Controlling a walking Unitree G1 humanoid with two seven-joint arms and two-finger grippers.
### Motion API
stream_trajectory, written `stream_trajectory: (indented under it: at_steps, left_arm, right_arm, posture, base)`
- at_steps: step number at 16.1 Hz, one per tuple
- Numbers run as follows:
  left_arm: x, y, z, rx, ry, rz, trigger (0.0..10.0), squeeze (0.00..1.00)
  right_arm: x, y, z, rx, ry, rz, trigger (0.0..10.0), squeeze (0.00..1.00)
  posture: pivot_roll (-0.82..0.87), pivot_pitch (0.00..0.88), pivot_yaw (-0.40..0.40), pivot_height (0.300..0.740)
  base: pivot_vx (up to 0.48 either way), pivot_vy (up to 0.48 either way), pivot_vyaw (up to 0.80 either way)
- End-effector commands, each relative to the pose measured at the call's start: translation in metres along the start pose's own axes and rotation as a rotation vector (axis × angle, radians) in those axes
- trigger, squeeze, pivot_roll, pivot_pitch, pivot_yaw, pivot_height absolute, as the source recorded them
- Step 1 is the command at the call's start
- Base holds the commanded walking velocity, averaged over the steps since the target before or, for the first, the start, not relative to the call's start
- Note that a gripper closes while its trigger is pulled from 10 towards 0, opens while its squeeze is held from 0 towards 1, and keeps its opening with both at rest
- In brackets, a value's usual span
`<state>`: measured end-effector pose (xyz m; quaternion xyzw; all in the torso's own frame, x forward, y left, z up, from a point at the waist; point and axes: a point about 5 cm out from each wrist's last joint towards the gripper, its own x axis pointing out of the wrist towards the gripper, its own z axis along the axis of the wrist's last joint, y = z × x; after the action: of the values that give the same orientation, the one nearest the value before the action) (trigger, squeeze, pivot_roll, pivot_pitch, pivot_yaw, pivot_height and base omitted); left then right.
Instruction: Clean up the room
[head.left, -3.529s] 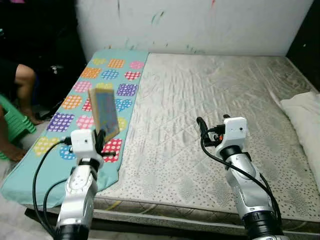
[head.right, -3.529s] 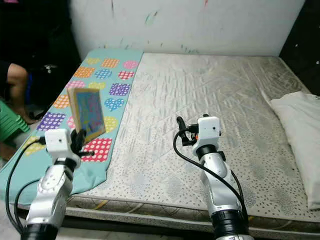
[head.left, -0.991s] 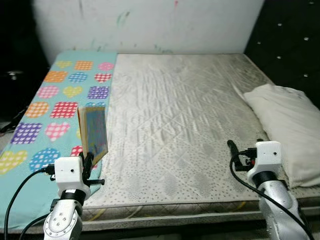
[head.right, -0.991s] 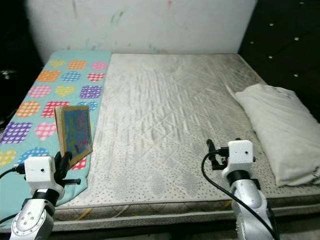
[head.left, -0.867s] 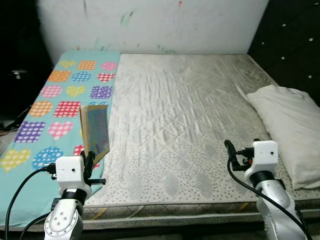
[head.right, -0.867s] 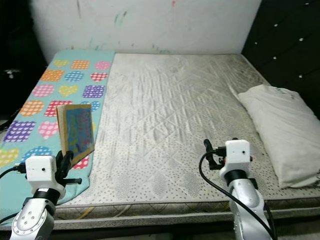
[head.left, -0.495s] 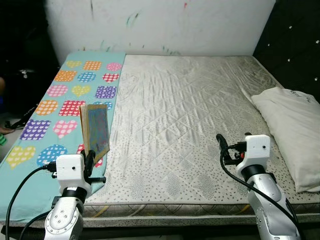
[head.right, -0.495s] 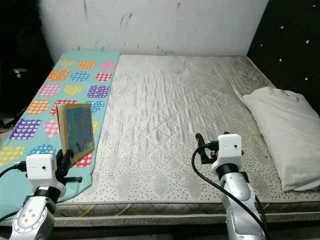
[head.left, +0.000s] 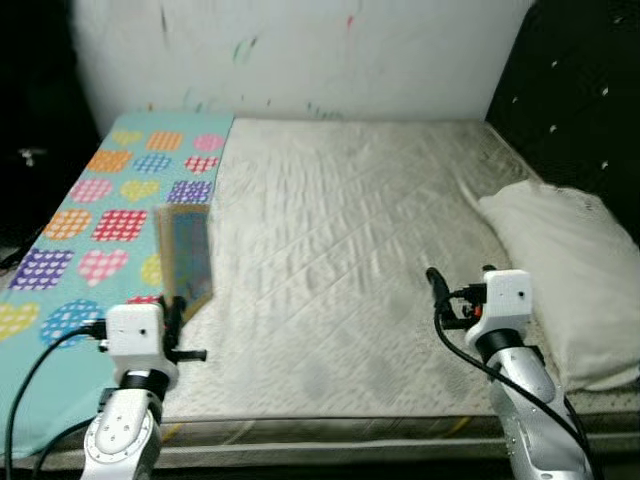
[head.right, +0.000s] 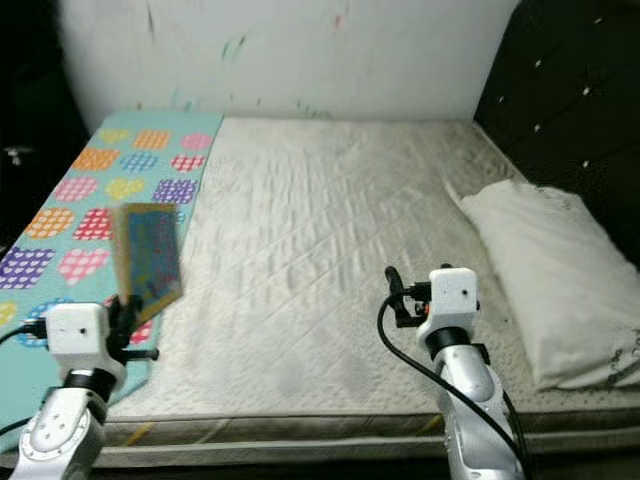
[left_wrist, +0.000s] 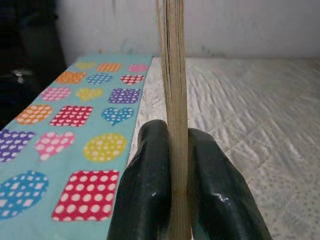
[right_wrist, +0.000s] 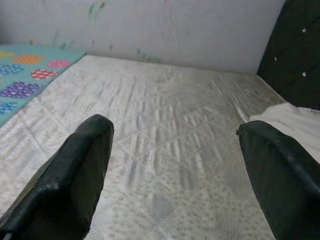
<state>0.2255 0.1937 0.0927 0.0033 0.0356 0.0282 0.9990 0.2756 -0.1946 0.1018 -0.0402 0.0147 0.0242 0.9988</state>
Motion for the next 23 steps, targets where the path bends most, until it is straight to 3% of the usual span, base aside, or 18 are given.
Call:
stream_trajectory:
  at_steps: [1,6,11,20,23]
  left_arm:
    - [0.0028,-0.0046,0.0071,0.002,-0.033,-0.031,10.0,0.0]
    - [0.0039,-0.0051,0.0071,-0.011,-0.039,-0.02,10.0,0.0]
    - [0.0018,-0.0101,0.0101,-0.042,-0.068,-0.098,10.0,0.0]
    - [0.0011,-0.0122,0.0095,-0.05,-0.069,-0.118,10.0,0.0]
    - [0.0028,-0.0106,0.0081,-0.055,-0.061,-0.079,10.0,0.0]
  right_arm:
    - [0.0019,-0.0003,0.0027,-0.002,-0.008,-0.004,10.0,0.0]
    - [0.003,-0.0002,0.002,-0.005,-0.009,-0.004,10.0,0.0]
    - [0.0037,0.0001,0.0029,-0.009,-0.016,-0.003,10.0,0.0]
    - [0.0048,-0.0005,0.0028,-0.018,-0.016,-0.003,10.0,0.0]
    - [0.0055,-0.0011,0.0024,-0.021,-0.016,-0.003,10.0,0.0]
  posture:
    - [-0.13,0.0,-0.003,0.74]
    - [-0.13,0.0,-0.004,0.74]
    - [-0.13,0.0,-0.003,0.74]
    - [-0.13,0.0,-0.006,0.74]
    - [-0.13,0.0,-0.007,0.74]
  base:
    - [0.0,-0.401,0.0]
    - [0.0,-0.234,0.0]
    - [0.0,0.0,0.0]
    - [0.29,0.0,0.0]
    - [0.087,0.0,0.0]
